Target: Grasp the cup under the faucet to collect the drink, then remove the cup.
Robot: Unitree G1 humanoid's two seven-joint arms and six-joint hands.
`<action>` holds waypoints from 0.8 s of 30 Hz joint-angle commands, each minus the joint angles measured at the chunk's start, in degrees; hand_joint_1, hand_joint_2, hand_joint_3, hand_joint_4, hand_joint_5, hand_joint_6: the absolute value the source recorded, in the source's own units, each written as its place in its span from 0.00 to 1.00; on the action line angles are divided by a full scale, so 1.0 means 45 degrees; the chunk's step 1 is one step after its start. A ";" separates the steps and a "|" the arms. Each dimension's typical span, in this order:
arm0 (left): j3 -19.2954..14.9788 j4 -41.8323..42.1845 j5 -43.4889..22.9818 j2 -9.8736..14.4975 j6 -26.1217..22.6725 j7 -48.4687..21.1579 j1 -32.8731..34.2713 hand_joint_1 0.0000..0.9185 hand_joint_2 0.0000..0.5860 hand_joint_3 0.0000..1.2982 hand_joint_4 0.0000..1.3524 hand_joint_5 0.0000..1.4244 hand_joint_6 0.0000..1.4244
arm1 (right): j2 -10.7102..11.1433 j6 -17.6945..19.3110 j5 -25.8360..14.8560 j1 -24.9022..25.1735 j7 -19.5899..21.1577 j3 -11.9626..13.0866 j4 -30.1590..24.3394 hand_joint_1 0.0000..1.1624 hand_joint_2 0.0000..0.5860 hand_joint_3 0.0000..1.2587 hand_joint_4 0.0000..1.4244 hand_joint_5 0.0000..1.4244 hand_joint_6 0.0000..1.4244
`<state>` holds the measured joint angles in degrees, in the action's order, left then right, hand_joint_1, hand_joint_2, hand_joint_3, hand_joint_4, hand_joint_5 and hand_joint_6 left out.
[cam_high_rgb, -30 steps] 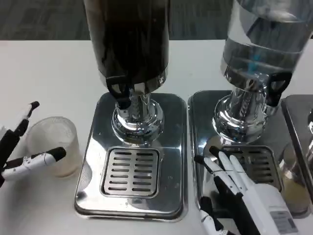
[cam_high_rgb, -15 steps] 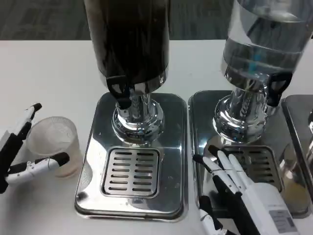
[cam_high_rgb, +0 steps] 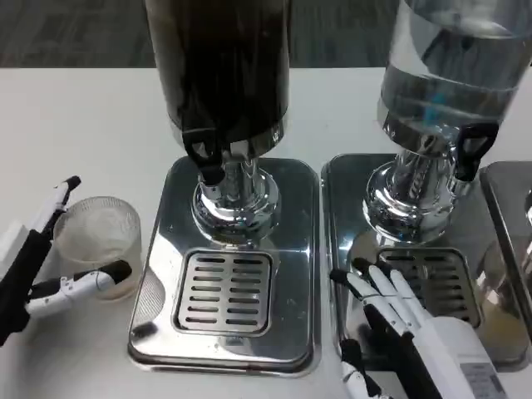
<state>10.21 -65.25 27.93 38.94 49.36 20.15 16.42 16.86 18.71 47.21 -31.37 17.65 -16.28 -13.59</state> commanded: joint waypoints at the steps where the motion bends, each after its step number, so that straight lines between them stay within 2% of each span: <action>1: 0.0152 -0.0319 0.0026 -0.0277 0.0504 0.0062 0.0188 0.19 0.08 0.00 0.00 0.16 0.19 | 0.0055 -0.0079 -0.0142 -0.0155 -0.0126 0.0018 -0.0170 0.37 1.00 0.11 0.04 0.00 0.14; 11: 0.0073 -0.0569 -0.0093 -0.0541 0.0821 0.0288 0.0193 0.23 0.12 0.00 0.00 0.23 0.23 | 0.0085 -0.0080 -0.0339 -0.0278 -0.0370 0.0151 -0.0343 0.37 1.00 0.10 0.06 0.01 0.15; 15: 0.0057 -0.0560 -0.0077 -0.0574 0.0821 0.0467 0.0171 0.25 0.14 0.02 0.04 0.29 0.28 | 0.0147 -0.0020 -0.0522 -0.0305 -0.0492 0.0184 -0.0376 0.37 1.00 0.10 0.07 0.01 0.15; 24: 0.0032 -0.0556 -0.0093 -0.0724 0.0854 0.0849 0.0046 0.32 0.18 0.20 0.22 0.42 0.43 | 0.0288 -0.0034 -0.0743 -0.0291 -0.0722 0.0264 -0.0478 0.37 1.00 0.10 0.07 0.02 0.16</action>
<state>10.14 -67.47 27.45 36.50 52.32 23.19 16.75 17.89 18.60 44.67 -32.34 14.92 -15.56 -14.91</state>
